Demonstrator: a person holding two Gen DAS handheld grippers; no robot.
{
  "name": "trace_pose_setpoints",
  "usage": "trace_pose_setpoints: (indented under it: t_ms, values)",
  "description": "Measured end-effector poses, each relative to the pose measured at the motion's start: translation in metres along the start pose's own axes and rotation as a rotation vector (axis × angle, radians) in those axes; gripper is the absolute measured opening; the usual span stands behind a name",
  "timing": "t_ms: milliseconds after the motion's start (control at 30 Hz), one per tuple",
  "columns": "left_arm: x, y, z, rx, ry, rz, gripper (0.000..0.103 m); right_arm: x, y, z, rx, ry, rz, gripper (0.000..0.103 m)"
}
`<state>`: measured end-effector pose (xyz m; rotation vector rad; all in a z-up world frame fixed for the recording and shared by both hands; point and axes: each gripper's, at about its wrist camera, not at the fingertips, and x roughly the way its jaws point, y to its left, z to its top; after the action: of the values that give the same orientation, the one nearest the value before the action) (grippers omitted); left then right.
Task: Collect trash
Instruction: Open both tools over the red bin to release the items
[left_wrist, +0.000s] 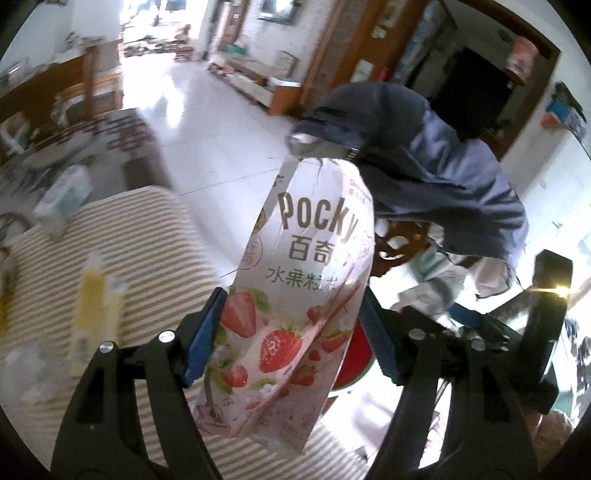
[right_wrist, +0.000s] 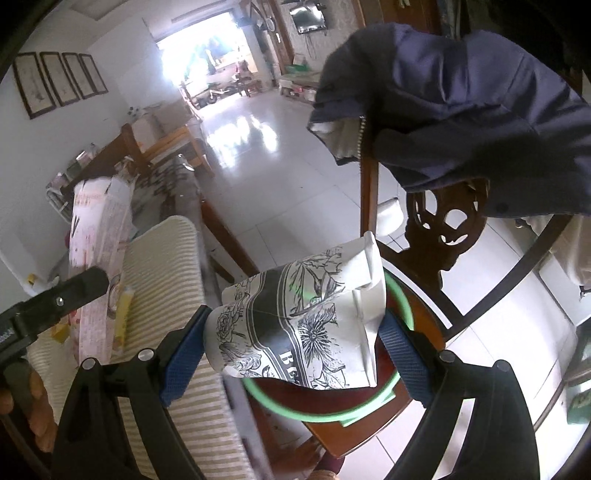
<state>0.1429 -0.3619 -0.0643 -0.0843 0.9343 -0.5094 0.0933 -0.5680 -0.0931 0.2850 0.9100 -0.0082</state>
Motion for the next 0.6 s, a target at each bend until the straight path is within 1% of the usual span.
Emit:
trace_pose_setpoints:
  t_ms: [33, 67, 133, 200, 400, 500, 600]
  values:
    - [0.006, -0.005, 0.002, 0.004, 0.009, -0.008, 0.082, 0.004, -0.002, 0.001, -0.008, 0.014, -0.005, 0.089]
    - [0.01, -0.008, 0.003, 0.003, 0.012, -0.013, 0.084, 0.006, -0.003, 0.002, -0.013, 0.022, -0.015, 0.089]
    - [0.015, -0.012, 0.005, -0.006, 0.019, -0.03, 0.084, 0.008, -0.007, 0.002, -0.014, 0.022, -0.035, 0.089]
    - [0.016, -0.013, 0.004, -0.002, 0.021, -0.025, 0.084, 0.007, -0.011, 0.0, 0.006, 0.017, -0.039, 0.09]
    - [0.005, -0.001, 0.001, 0.005, 0.009, 0.018, 0.084, 0.008, -0.018, -0.004, 0.052, 0.012, -0.054, 0.092]
    - [-0.003, 0.007, -0.002, 0.008, 0.003, 0.037, 0.084, 0.007, -0.014, -0.003, 0.056, 0.0, -0.064, 0.092]
    - [-0.012, 0.018, -0.008, 0.008, -0.001, 0.056, 0.084, 0.005, -0.003, -0.001, 0.051, -0.006, -0.052, 0.092]
